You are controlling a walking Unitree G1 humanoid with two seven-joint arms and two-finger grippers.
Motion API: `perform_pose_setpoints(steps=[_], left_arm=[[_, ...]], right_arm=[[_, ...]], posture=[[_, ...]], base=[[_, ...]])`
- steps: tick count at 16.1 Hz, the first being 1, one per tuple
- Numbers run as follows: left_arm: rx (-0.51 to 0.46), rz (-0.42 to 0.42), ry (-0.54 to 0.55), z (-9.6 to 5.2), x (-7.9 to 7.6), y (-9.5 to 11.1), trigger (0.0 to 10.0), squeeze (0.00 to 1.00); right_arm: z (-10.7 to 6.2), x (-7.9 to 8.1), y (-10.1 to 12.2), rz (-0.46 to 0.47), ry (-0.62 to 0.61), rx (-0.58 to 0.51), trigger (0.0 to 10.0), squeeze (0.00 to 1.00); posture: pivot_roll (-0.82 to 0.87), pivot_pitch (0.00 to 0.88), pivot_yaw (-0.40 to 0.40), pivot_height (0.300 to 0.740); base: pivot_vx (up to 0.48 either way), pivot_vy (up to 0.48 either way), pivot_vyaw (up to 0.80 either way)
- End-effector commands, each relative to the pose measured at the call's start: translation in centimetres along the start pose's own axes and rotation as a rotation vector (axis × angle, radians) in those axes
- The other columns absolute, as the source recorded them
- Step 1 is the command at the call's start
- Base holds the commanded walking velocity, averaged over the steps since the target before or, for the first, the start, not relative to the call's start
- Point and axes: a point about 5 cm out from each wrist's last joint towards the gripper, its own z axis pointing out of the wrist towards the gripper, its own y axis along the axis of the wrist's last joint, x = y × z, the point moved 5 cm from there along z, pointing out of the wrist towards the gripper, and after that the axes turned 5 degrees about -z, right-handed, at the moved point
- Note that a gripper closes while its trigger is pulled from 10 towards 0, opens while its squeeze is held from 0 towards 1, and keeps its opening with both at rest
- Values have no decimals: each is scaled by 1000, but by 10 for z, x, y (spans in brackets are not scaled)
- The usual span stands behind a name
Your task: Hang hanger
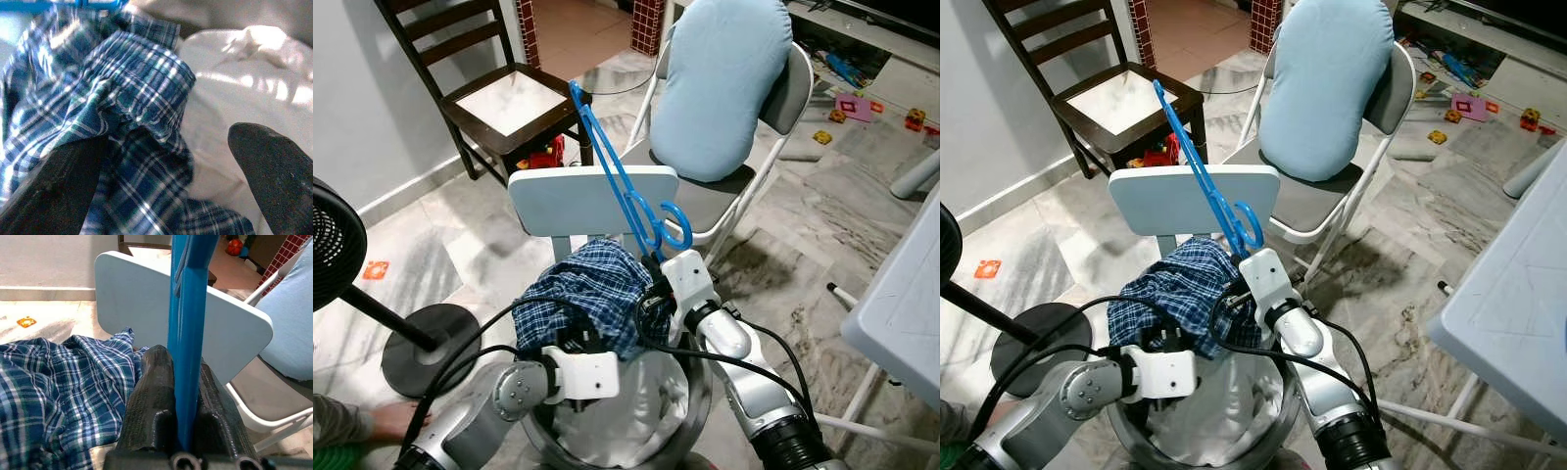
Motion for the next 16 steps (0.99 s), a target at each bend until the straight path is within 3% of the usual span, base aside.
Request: perform_pose_setpoints(steps=[1,4,6,7,8,9,13,16], left_arm=[[-27,45,-25,0,-4,7,10000,0],[-33,111,-69,2,-6,12,10000,0],[-25,92,-74,3,-3,10,10000,0],[-8,101,-102,4,-6,4,8157,0],[-5,63,-95,7,-5,0,2706,0],[9,80,-98,8,-5,-5,0,0],[52,59,-94,10,-3,-30,0,0],[78,56,-6,7,15,-44,0,0]], right_arm=[[0,1,-2,-2,0,0,10000,0],[0,1,-1,-1,0,-1,10000,0],[0,-1,-1,-4,-7,0,10000,0],[0,-2,-1,-5,-9,1,10000,0],[0,-2,-2,-4,-12,2,10000,0],[0,-2,-2,-4,-13,2,10000,0],[-1,-4,-2,-5,-21,2,10000,0],[-3,-6,-3,-6,-31,6,10000,0]], posture=[[54,185,-47,740],[50,185,-45,740],[47,185,-46,740],[42,184,-45,740],[40,184,-43,740],[40,184,-43,740],[26,185,-39,740],[23,185,-36,740]], base=[[0,0,0],[0,0,0],[0,0,0],[0,0,0],[0,0,0],[0,0,0],[0,0,0],[0,0,0]])
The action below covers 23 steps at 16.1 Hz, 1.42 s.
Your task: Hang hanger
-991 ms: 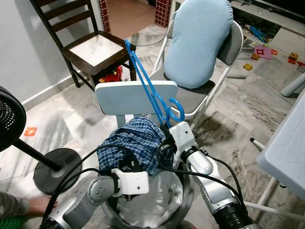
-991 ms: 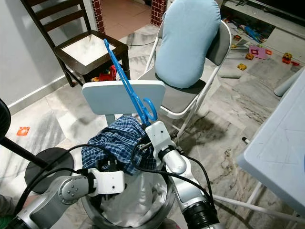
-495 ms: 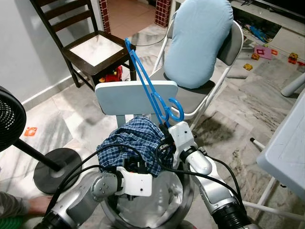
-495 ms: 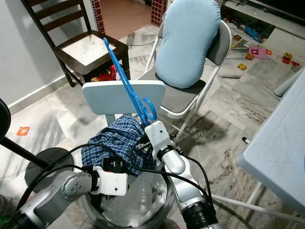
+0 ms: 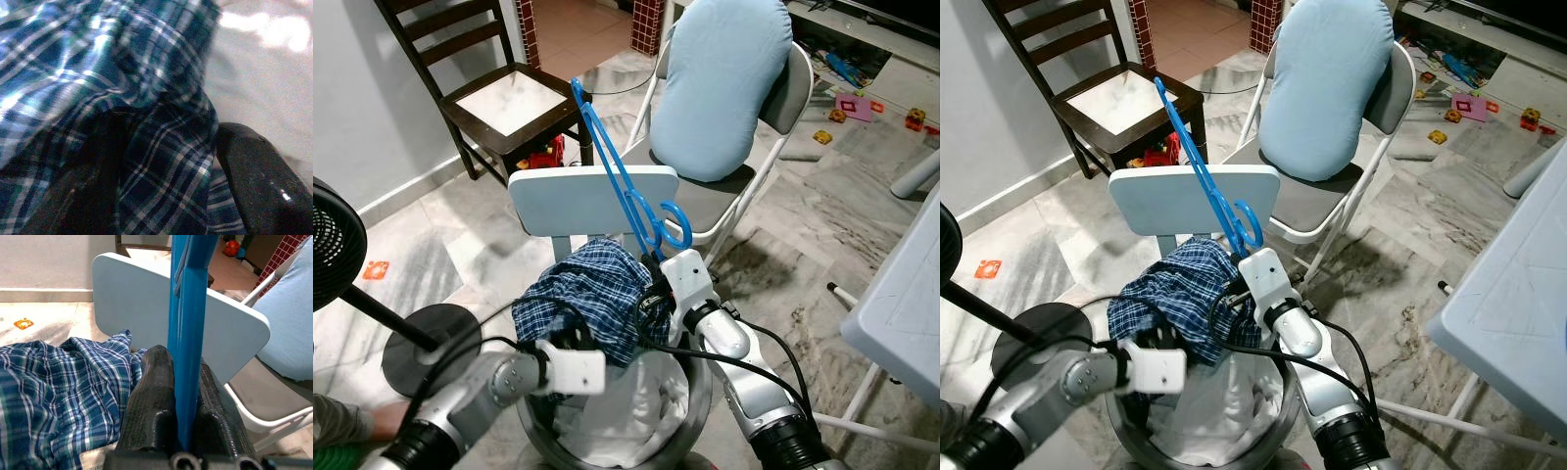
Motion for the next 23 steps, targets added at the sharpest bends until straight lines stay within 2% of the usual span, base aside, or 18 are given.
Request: perform_pose_setpoints(steps=[1,3,4,5,6,7,9,10,12,13,14,16,19,20,21,22,23], left_arm=[[6,6,47,-2,9,-5,0,0],[-5,32,101,-2,21,-4,0,0],[-24,4,106,-3,23,2,3412,0],[-53,-72,78,-3,18,11,10000,0],[-66,-126,48,-5,10,17,10000,373],[-55,-165,23,-7,0,19,10000,1000],[-27,-339,60,-10,-12,18,10000,1000],[-12,-371,104,-14,-12,17,10000,1000],[-35,-391,99,-24,-24,25,10000,1000],[-43,-356,87,-35,-29,34,10000,1000],[-42,-332,80,-38,-29,39,10000,1000],[-73,-198,92,-38,-21,49,10000,1000],[-97,-175,110,-40,-14,57,10000,1000],[-125,-173,136,-39,-4,66,10000,1000],[-129,-157,131,-36,-4,67,10000,1000],[-119,-101,134,-33,-2,64,10000,1000],[-133,-105,153,-29,4,63,10000,612]], right_arm=[[-3,-4,-4,-1,-21,8,10000,0],[-3,-4,-3,0,-22,6,10000,0],[-3,-4,-3,-1,-22,5,10000,0],[-2,-4,-3,-1,-22,5,10000,0],[-2,-5,-3,-2,-23,5,10000,0],[-2,-5,-3,-4,-24,7,10000,0],[-2,-6,-3,-5,-26,6,10000,0],[-2,-6,-3,-5,-27,6,10000,0],[-3,-7,-4,-4,-29,8,10000,0],[-4,-6,-5,-4,-24,10,10000,0],[-3,-5,-5,-4,-20,11,10000,0],[1,-3,-3,-4,-10,6,10000,0],[2,-4,-2,-6,-10,3,10000,0],[2,-4,-2,-7,-12,3,10000,0],[2,-4,-2,-7,-12,3,10000,0],[2,-4,-2,-7,-12,2,10000,0],[2,-3,-1,-6,-11,1,10000,0]], posture=[[21,185,-35,740],[20,183,-35,740],[20,182,-36,740],[20,182,-36,740],[23,182,-35,740],[24,181,-35,740],[25,180,-34,740],[25,180,-34,740],[34,180,-37,740],[43,180,-40,740],[48,180,-43,740],[53,179,-45,740],[52,177,-43,740],[51,176,-42,740],[50,175,-41,740],[47,175,-41,740],[46,176,-40,740]], base=[[0,0,0],[0,0,0],[0,0,0],[0,0,0],[0,0,0],[0,0,0],[0,0,0],[0,0,0],[0,0,0],[0,0,0],[0,0,0],[0,0,0],[0,0,0],[0,0,0],[0,0,0],[0,0,0],[0,0,0]])
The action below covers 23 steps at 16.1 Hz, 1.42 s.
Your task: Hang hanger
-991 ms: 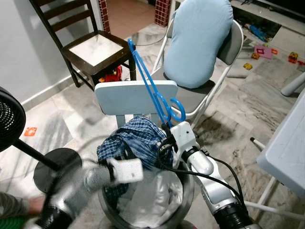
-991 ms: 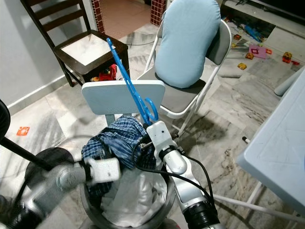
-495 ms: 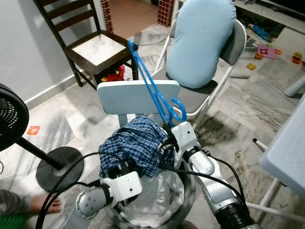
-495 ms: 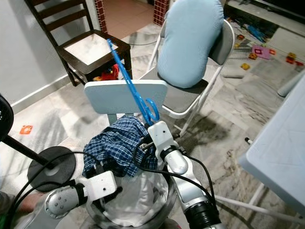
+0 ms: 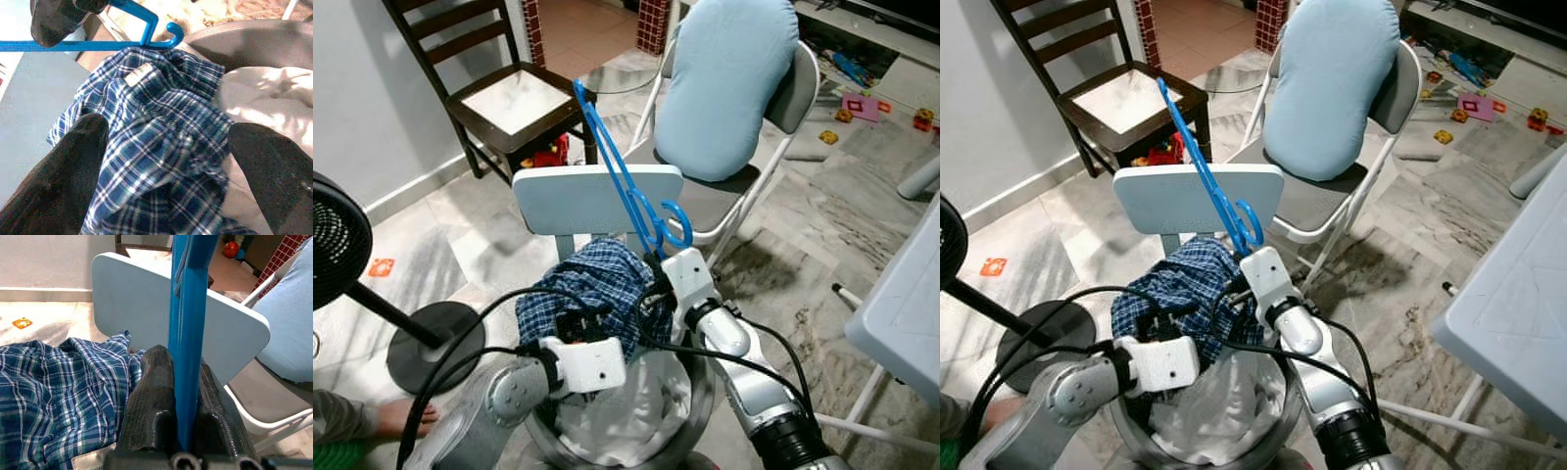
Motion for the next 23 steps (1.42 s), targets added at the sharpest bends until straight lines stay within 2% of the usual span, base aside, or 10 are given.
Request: perform_pose_setpoints(steps=[1,2,4,6,9,12,23], left_arm=[[-2,8,-15,2,-5,-2,10000,592],[6,16,-36,8,-7,-6,10000,0],[12,31,-65,13,-10,-10,10000,0],[-28,55,-147,17,-21,-3,10000,0],[-51,116,-265,21,-40,-3,10000,0],[-16,114,-345,21,-51,-12,10000,0],[-16,114,-345,21,-51,-12,10000,0]], right_arm=[[0,-1,-1,4,-1,1,10000,0],[0,-1,-1,4,-1,2,10000,0],[1,0,0,4,-1,1,10000,0],[0,0,-1,5,-2,3,10000,0],[-1,0,-1,6,-8,5,10000,0],[-2,-1,-2,8,-15,6,10000,0],[-2,-1,-2,8,-15,6,10000,0]], posture=[[45,175,-40,740],[42,178,-39,740],[37,181,-40,740],[33,185,-36,740],[24,186,-27,740],[16,189,-21,740],[16,189,-21,740]], base=[[0,0,0],[0,0,0],[0,0,0],[0,0,0],[0,0,0],[0,0,0],[0,0,0]])
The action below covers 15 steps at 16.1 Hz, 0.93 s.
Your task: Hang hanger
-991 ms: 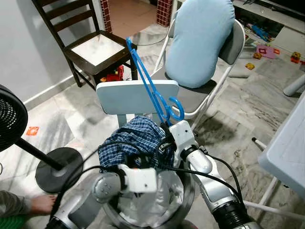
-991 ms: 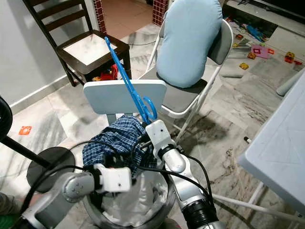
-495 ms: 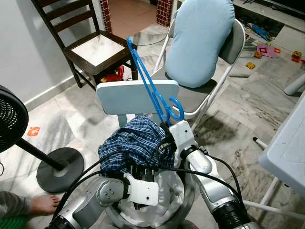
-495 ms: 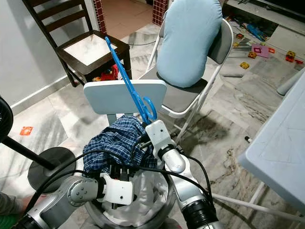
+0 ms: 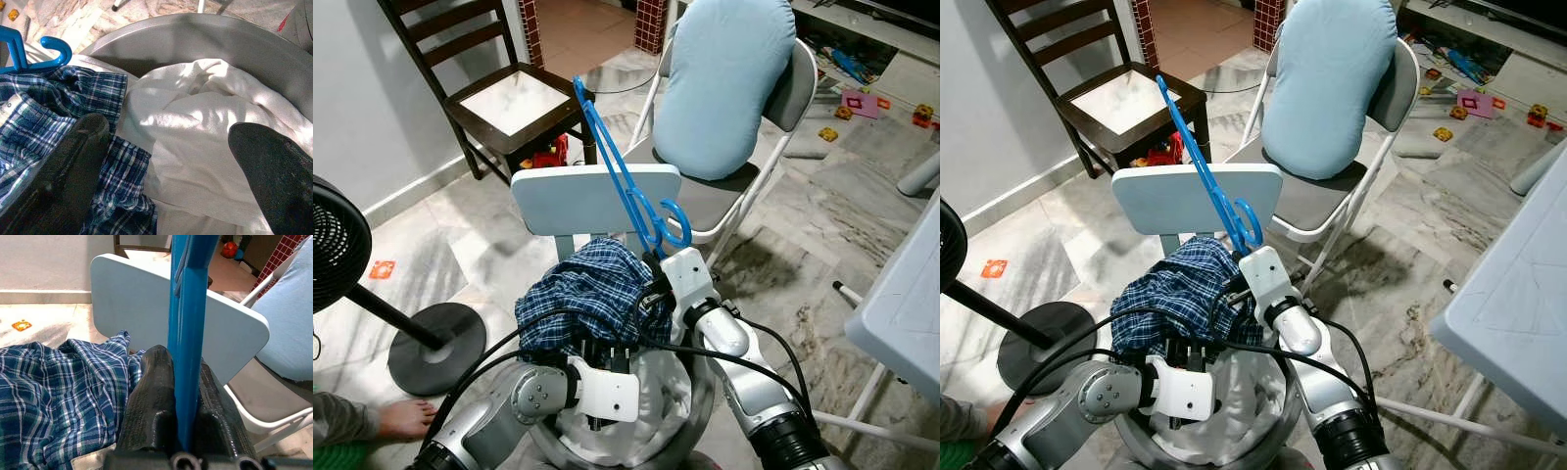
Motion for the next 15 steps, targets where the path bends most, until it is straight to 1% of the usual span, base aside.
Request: perform_pose_setpoints(steps=[1,5,6,7,8,11,13,14,15], left_arm=[[2,9,-30,1,-6,0,10000,0],[3,9,-43,2,-8,-2,10000,0],[109,-66,116,0,19,-32,10000,0],[144,-83,158,-2,24,-43,10000,0],[168,-89,175,-3,26,-50,10000,0],[170,-87,184,-4,30,-52,10000,0],[161,-85,192,-2,32,-53,10000,0],[151,-83,199,0,33,-53,9725,0],[149,-78,198,1,33,-52,4353,0]], right_arm=[[-2,-2,-3,5,-12,8,10000,0],[-2,-2,-3,5,-13,8,10000,0],[-2,-4,-4,4,-18,13,10000,0],[-1,-5,-4,3,-19,12,10000,0],[0,-5,-2,3,-18,9,10000,0],[-2,-5,-4,4,-20,11,10000,0],[-2,-5,-5,6,-23,14,10000,0],[-2,-5,-4,7,-24,14,10000,0],[-2,-5,-4,7,-25,14,10000,0]], posture=[[16,189,-21,740],[16,189,-21,740],[15,180,-28,740],[14,179,-30,740],[14,180,-30,740],[13,182,-27,740],[10,182,-24,740],[9,183,-22,740],[9,183,-22,740]], base=[[0,0,0],[0,0,0],[0,0,0],[0,0,0],[0,0,0],[0,0,0],[0,0,0],[0,0,0],[0,0,0]])
